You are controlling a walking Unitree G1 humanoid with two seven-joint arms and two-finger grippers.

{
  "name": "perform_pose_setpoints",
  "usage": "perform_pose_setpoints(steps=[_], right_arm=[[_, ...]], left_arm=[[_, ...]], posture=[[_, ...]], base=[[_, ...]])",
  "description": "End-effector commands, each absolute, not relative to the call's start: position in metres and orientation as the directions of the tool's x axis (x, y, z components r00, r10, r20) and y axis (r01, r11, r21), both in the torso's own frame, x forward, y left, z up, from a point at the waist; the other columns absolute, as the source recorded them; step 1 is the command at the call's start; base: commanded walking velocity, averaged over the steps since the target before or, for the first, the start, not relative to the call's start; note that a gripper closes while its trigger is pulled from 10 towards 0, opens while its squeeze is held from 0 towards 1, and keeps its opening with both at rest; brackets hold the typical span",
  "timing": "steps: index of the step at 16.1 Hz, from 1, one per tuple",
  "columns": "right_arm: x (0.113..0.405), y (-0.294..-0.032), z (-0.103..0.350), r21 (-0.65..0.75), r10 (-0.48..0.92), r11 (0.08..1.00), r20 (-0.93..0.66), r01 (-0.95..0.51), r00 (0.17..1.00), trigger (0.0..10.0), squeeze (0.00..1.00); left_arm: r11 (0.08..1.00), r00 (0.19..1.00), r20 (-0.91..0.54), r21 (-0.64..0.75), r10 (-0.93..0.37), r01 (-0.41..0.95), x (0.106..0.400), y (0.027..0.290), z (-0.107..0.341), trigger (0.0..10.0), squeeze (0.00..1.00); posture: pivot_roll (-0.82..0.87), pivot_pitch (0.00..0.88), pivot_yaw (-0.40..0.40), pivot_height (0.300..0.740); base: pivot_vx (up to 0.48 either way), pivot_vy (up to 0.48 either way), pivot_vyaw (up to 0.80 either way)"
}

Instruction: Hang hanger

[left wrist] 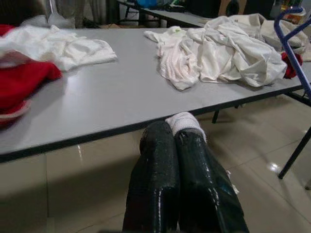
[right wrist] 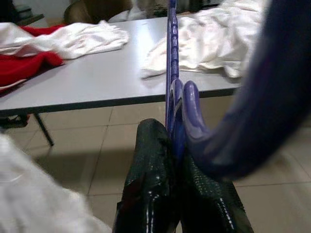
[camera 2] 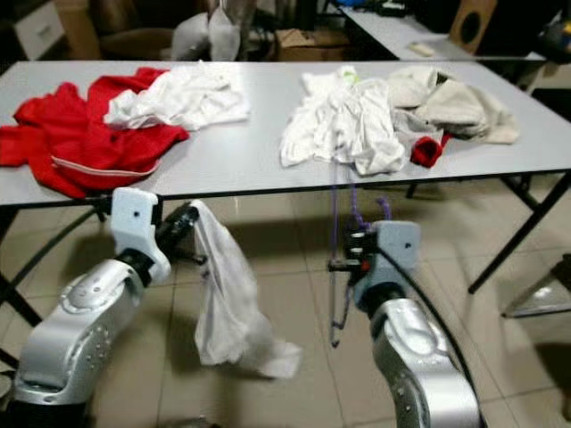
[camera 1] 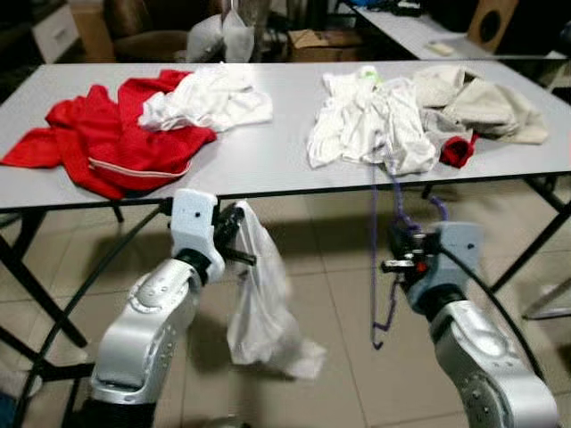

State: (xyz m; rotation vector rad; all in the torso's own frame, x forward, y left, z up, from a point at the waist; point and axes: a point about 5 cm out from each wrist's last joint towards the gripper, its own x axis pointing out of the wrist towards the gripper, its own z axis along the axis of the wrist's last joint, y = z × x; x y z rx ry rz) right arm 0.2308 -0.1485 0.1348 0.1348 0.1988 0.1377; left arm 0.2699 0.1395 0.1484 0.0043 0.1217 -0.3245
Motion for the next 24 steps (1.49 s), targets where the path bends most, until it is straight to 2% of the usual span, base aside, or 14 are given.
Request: perform_pose_setpoints(steps=[1,7,10,13,18,21,24], right_arm=[[0.233,-0.15,0.14,0.129,0.157,0.982,-0.171,-0.136,0.973,10.0,0.0],[0.244,-0.152,0.147,0.086,0.18,0.982,-0.147,-0.168,0.973,10.0,0.0],[0.246,-0.156,0.148,0.084,0.16,0.985,-0.144,-0.149,0.977,10.0,0.0],[0.247,-0.158,0.15,0.014,0.215,0.976,-0.155,-0.216,0.964,10.0,0.0],[0.245,-0.172,0.16,-0.029,0.236,0.97,-0.144,-0.243,0.961,10.0,0.0],[0.238,-0.182,0.167,-0.076,0.277,0.954,-0.154,-0.291,0.948,10.0,0.0],[0.229,-0.188,0.175,-0.133,0.399,0.894,-0.194,-0.427,0.896,10.0,0.0]], left_arm=[[0.94,0.94,-0.05,0.033,-0.336,0.338,0.275,0.135,0.162,10.0,0.0],[0.952,0.953,-0.025,0.045,-0.301,0.302,0.289,0.139,0.17,10.0,0.0],[0.95,0.951,-0.025,0.051,-0.307,0.308,0.294,0.138,0.171,10.0,0.0],[0.936,0.938,-0.014,0.069,-0.346,0.346,0.301,0.135,0.175,10.0,0.0],[0.903,0.904,0.014,0.041,-0.428,0.427,0.306,0.124,0.183,10.0,0.0],[0.888,0.887,0.05,0.008,-0.459,0.459,0.311,0.116,0.194,10.0,0.0],[0.886,0.884,0.066,0.023,-0.463,0.463,0.32,0.114,0.204,10.0,0.0]], posture=[[0.01,0.0,-0.031,0.74],[0.01,0.0,-0.03,0.74],[0.01,0.0,-0.032,0.74],[0.01,0.0,-0.029,0.74],[0.0,0.0,-0.02,0.74],[-0.01,0.0,-0.018,0.74],[-0.01,0.0,-0.017,0.74]], base=[[0.0,0.0,0.0],[0.234,0.0,0.67],[0.306,0.0,0.0],[0.306,0.0,0.0],[0.307,0.0,-0.16],[0.306,0.0,-0.27],[0.307,0.0,0.0]])
